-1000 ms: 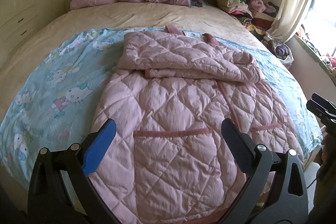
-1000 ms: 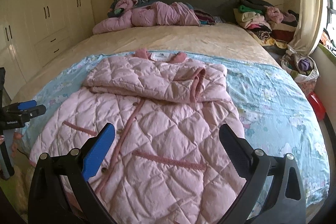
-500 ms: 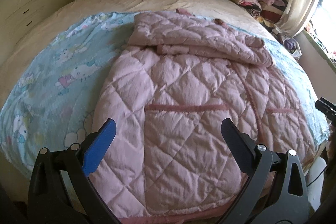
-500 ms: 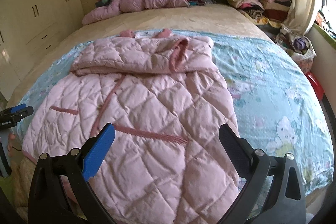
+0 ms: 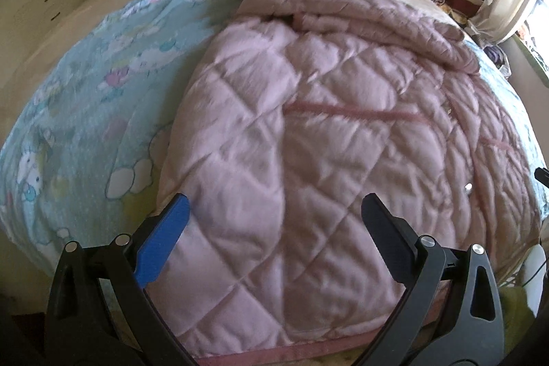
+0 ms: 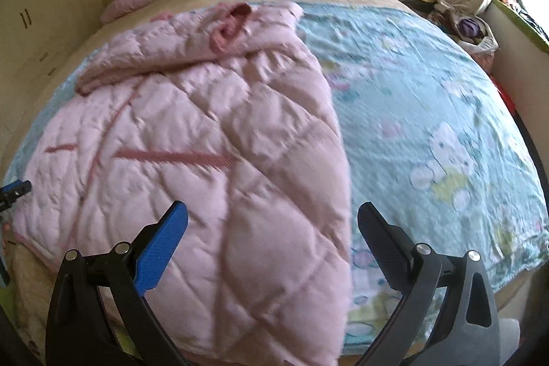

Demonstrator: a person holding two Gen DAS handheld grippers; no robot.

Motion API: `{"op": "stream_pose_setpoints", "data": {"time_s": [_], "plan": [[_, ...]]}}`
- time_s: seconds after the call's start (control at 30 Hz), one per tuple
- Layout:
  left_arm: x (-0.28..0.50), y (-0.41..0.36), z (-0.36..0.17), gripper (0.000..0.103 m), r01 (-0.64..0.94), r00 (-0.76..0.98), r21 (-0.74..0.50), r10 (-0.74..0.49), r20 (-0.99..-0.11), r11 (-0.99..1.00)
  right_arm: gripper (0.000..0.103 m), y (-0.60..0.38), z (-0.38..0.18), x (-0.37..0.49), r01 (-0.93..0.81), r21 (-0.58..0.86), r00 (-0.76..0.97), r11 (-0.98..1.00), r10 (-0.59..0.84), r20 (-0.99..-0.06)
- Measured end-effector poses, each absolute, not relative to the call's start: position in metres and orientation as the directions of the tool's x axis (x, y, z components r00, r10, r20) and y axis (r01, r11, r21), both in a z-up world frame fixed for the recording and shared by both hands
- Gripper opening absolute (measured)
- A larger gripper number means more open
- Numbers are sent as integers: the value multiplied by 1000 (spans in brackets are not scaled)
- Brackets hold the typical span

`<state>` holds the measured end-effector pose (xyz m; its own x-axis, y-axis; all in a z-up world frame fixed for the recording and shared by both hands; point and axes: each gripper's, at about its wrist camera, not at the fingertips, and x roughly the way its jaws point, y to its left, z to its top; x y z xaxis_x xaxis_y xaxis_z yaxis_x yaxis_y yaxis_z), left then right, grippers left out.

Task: Fold large clothes
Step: 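Grasp the ribbed jacket hem with the left tool while the right tool grasps it too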

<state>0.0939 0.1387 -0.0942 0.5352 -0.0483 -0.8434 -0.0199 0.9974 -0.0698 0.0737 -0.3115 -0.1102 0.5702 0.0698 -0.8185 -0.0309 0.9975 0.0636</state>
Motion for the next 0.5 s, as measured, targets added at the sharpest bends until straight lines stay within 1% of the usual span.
{"op": "stream_pose_setpoints", "data": {"time_s": [0.1, 0.23, 0.43, 0.5], "plan": [[90, 143, -100, 94, -21, 526, -69, -48, -849, 997, 99, -316, -122, 69, -28, 62, 546, 998, 67, -835], [84, 146, -104, 94, -16, 519, -51, -36, -854, 999, 99, -321, -138, 62, -36, 98, 503, 995, 103, -858], [72, 151, -103, 94, -12, 511, -20, -11, -860, 1000, 99, -331, -151, 54, -25, 223, 456, 974, 210, -865], [69, 153, -103, 94, -14, 508, -16, -6, -861, 1000, 98, -330, -152, 50, -41, 234, 450, 971, 227, -864]]}}
